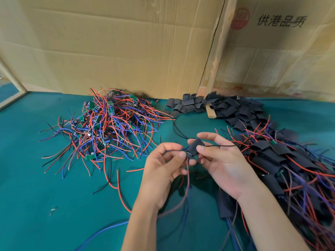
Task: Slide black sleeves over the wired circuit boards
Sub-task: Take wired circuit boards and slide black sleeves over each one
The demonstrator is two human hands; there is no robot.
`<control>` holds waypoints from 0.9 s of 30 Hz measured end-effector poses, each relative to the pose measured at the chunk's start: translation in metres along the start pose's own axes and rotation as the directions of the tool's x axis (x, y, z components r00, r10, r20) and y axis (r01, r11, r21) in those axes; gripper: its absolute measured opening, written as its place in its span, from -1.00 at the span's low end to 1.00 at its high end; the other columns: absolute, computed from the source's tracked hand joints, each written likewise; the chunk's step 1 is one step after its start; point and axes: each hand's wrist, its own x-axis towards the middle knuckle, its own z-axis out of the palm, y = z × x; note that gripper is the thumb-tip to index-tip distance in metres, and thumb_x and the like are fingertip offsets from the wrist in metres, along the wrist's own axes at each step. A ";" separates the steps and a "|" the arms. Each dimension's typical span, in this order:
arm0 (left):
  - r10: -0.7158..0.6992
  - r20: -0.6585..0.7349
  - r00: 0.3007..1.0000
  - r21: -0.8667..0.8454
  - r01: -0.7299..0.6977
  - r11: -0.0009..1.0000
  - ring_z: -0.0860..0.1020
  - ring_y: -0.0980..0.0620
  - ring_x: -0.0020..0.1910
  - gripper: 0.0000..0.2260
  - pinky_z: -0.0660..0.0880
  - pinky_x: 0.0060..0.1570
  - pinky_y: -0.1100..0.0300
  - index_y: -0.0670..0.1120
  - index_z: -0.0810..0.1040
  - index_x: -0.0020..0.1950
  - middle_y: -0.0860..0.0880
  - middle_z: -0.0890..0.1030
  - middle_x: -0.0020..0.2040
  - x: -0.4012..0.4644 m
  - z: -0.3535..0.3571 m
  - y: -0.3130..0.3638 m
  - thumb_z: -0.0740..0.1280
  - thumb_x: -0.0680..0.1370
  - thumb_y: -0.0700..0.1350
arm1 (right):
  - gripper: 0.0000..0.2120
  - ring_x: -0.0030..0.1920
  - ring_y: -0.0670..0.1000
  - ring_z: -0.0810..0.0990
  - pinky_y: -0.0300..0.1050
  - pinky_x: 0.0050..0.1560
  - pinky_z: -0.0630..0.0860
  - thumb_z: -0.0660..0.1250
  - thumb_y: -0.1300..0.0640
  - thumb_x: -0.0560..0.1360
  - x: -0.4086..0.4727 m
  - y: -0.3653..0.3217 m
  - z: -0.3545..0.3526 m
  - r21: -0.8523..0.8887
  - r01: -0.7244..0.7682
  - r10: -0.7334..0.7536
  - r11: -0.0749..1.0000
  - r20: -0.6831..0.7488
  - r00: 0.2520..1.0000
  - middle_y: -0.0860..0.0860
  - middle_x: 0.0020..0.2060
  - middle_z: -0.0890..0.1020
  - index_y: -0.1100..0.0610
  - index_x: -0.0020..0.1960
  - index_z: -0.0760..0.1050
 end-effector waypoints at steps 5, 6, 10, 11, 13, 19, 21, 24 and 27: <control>-0.032 -0.032 0.999 0.061 0.034 0.998 0.60 0.03 -0.47 -0.87 0.37 -0.58 0.36 -0.16 0.53 -0.08 -0.12 0.56 -0.33 0.000 0.003 -0.004 0.42 0.43 -0.20 | -0.66 -0.31 0.02 0.52 -0.23 -0.25 0.54 0.47 0.34 0.30 -0.001 0.000 -0.002 0.002 -0.007 0.007 1.000 0.076 0.997 0.32 0.08 0.69 0.24 0.07 0.59; -0.027 -0.029 0.999 0.075 0.029 0.997 0.61 0.02 -0.46 -0.88 0.36 -0.58 0.36 -0.15 0.53 -0.08 -0.12 0.58 -0.33 0.000 0.003 -0.004 0.43 0.44 -0.20 | -0.67 -0.29 0.03 0.52 -0.22 -0.24 0.54 0.46 0.34 0.30 -0.001 0.001 -0.002 -0.008 -0.006 0.007 1.000 0.070 0.997 0.32 0.08 0.69 0.24 0.06 0.60; -0.017 0.034 0.999 0.061 0.014 0.998 0.65 -0.04 -0.29 -0.86 0.51 -0.42 0.29 -0.12 0.63 -0.06 -0.13 0.63 -0.23 0.000 0.001 -0.004 0.43 0.46 -0.33 | -0.72 -0.16 0.15 0.68 -0.16 -0.28 0.57 0.44 0.37 0.32 -0.001 0.003 0.000 0.015 0.003 -0.003 1.000 0.059 0.998 0.35 0.07 0.69 0.26 0.03 0.64; -0.011 0.036 0.999 0.067 0.009 0.998 0.65 -0.04 -0.27 -0.85 0.52 -0.41 0.28 -0.10 0.65 -0.08 -0.14 0.62 -0.23 0.000 0.001 -0.004 0.42 0.44 -0.32 | -0.72 -0.15 0.15 0.68 -0.16 -0.29 0.56 0.44 0.37 0.32 -0.001 0.004 0.001 0.011 0.003 -0.004 1.000 0.056 0.998 0.33 0.06 0.69 0.26 0.02 0.66; 0.008 0.016 1.000 0.093 -0.010 0.996 0.65 -0.03 -0.29 -0.85 0.47 -0.46 0.30 -0.08 0.66 -0.12 -0.15 0.60 -0.26 0.000 0.002 -0.005 0.47 0.43 -0.32 | -0.72 -0.19 0.08 0.63 -0.19 -0.30 0.54 0.45 0.34 0.33 -0.001 0.005 0.005 -0.003 -0.015 0.015 1.000 0.048 0.999 0.26 -0.01 0.71 0.24 0.03 0.70; 0.087 -0.069 0.994 0.267 -0.065 0.962 0.59 -0.04 -0.40 -0.84 0.35 -0.56 0.30 -0.16 0.52 -0.13 -0.20 0.62 -0.29 0.001 0.006 -0.008 0.46 0.46 -0.14 | -0.73 -0.31 0.05 0.57 -0.18 -0.34 0.47 0.47 0.24 0.35 -0.006 0.007 0.016 -0.056 -0.059 0.058 0.997 -0.013 0.998 0.17 -0.16 0.67 0.24 0.04 0.67; 0.082 -0.042 0.996 0.312 -0.065 0.948 0.60 0.00 -0.39 -0.89 0.36 -0.54 0.30 -0.12 0.54 -0.16 -0.13 0.62 -0.30 0.001 0.008 -0.008 0.44 0.52 -0.20 | -0.86 -0.33 0.04 0.60 -0.19 -0.36 0.52 0.44 0.25 0.36 -0.009 0.002 0.020 -0.103 -0.017 0.011 0.995 -0.062 0.998 0.16 -0.21 0.67 0.21 -0.09 0.68; 0.019 0.028 0.999 0.286 -0.026 0.958 0.65 0.02 -0.31 -0.91 0.42 -0.44 0.28 -0.08 0.59 -0.12 -0.08 0.66 -0.23 0.000 0.008 -0.005 0.49 0.49 -0.18 | -0.82 -0.36 0.00 0.59 -0.23 -0.38 0.53 0.41 0.35 0.43 -0.013 -0.022 0.019 -0.221 0.045 -0.084 0.974 -0.166 0.983 0.14 -0.26 0.68 0.15 -0.25 0.71; -0.004 0.010 1.000 0.254 0.001 0.967 0.64 0.02 -0.28 -0.96 0.49 -0.35 0.27 -0.17 0.58 -0.04 -0.13 0.66 -0.19 0.001 0.006 -0.005 0.39 0.56 -0.29 | -0.94 -0.43 0.02 0.53 -0.21 -0.50 0.42 0.46 0.19 0.29 -0.022 -0.074 0.006 -0.546 0.080 -0.218 0.834 -0.192 0.957 0.23 -0.30 0.67 0.11 -0.27 0.72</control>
